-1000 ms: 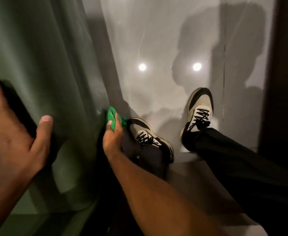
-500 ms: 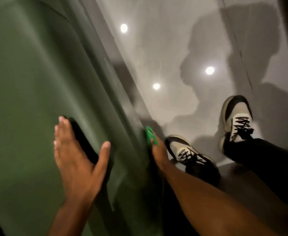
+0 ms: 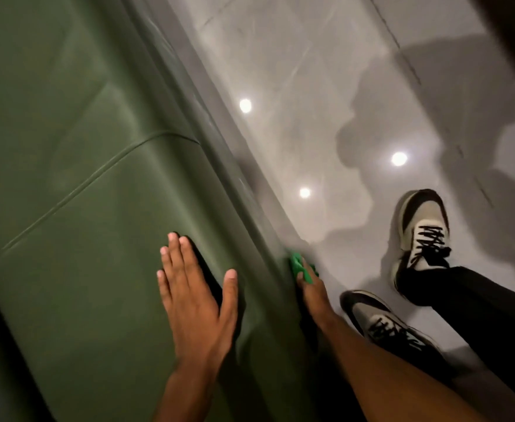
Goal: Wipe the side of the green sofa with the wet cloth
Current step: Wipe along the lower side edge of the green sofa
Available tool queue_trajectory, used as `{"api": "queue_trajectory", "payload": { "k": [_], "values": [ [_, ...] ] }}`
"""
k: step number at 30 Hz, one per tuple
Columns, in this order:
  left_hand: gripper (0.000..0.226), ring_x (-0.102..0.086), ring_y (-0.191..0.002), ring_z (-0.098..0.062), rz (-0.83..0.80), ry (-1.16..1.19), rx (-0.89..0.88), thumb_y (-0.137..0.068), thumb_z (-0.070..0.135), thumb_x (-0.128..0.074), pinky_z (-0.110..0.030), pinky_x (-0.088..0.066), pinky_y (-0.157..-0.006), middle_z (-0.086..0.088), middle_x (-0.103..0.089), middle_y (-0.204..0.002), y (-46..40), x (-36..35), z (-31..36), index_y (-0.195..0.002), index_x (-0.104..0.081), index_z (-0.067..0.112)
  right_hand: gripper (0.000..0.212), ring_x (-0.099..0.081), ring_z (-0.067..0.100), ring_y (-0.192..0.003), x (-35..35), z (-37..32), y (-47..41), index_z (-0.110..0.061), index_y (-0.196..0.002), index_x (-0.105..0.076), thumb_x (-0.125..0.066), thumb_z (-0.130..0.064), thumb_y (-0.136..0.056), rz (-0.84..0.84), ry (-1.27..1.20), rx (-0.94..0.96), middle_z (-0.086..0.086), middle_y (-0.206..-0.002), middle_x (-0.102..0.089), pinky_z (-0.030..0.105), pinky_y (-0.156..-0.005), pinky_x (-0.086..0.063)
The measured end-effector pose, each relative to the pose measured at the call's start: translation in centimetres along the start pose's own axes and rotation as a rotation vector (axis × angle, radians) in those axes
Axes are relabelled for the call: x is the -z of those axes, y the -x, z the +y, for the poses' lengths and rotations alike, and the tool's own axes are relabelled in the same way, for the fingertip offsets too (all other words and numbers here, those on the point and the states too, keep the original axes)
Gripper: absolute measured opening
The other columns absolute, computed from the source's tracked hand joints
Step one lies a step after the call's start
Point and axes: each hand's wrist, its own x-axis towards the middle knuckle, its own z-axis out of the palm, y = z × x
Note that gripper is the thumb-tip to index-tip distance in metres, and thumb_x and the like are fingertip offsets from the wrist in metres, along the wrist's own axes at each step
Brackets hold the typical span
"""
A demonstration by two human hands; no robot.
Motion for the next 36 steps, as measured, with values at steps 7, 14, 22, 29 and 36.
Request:
{"api": "queue_trajectory", "payload": {
  "k": [7,14,22,29,36],
  "values": [
    [0.085,0.013,-0.157,-0.015,-0.074,-0.025,0.028,-0.096,0.057,-0.028,-0.048,-0.003,-0.128,-0.002,0.011,-0.170,0.0,0.8,0.6,-0.162,-0.002,0.009,0.048,-0.041,0.022,-0.135,-0.6,-3.2,5.8,-0.022,-0.145,-0.040,-0.046,-0.011,-0.098,0.022,0.085,-0.074,0.009,-0.157,-0.034,0.043,-0.120,-0.025],
    [0.089,0.006,-0.158,-0.018,-0.049,0.053,-0.096,-0.093,0.053,-0.041,-0.032,0.005,-0.127,0.000,0.006,-0.171,-0.6,0.8,-1.2,-0.162,-0.007,0.008,0.049,-0.035,0.030,-0.142,-1.8,-4.3,-0.8,-0.031,-0.148,-0.030,-0.041,-0.029,-0.101,-0.009,0.013,-0.055,0.006,-0.158,-0.032,0.049,-0.118,-0.027],
    [0.085,-0.001,-0.158,-0.025,0.005,-0.112,-0.184,-0.095,0.048,-0.039,-0.049,-0.006,-0.127,-0.009,-0.004,-0.170,-2.9,1.2,-2.2,-0.159,-0.009,0.003,0.051,-0.037,0.031,-0.140,-1.0,-3.2,3.6,-0.026,-0.150,-0.026,-0.041,-0.027,-0.101,-0.016,-0.016,-0.007,0.011,-0.159,-0.029,0.038,-0.112,-0.033],
    [0.084,0.006,-0.158,-0.023,-0.005,-0.123,-0.114,-0.097,0.054,-0.033,-0.053,-0.004,-0.127,-0.004,0.003,-0.170,-7.0,2.1,-1.3,-0.161,-0.006,0.007,0.064,-0.019,0.014,-0.149,-4.9,-10.7,-1.6,-0.038,-0.151,-0.018,-0.046,-0.048,-0.095,-0.128,0.077,0.333,-0.004,-0.163,-0.017,0.038,-0.121,-0.023],
    [0.086,0.004,-0.158,-0.025,0.030,-0.181,-0.082,-0.096,0.056,-0.031,-0.053,-0.004,-0.127,-0.008,0.001,-0.171,-9.7,2.3,-0.8,-0.161,-0.003,0.008,0.060,-0.031,0.021,-0.144,-4.9,-9.3,-4.1,-0.027,-0.152,-0.022,-0.041,-0.045,-0.098,-0.026,0.007,0.143,0.001,-0.160,-0.029,0.030,-0.112,-0.026]
  ]
}}
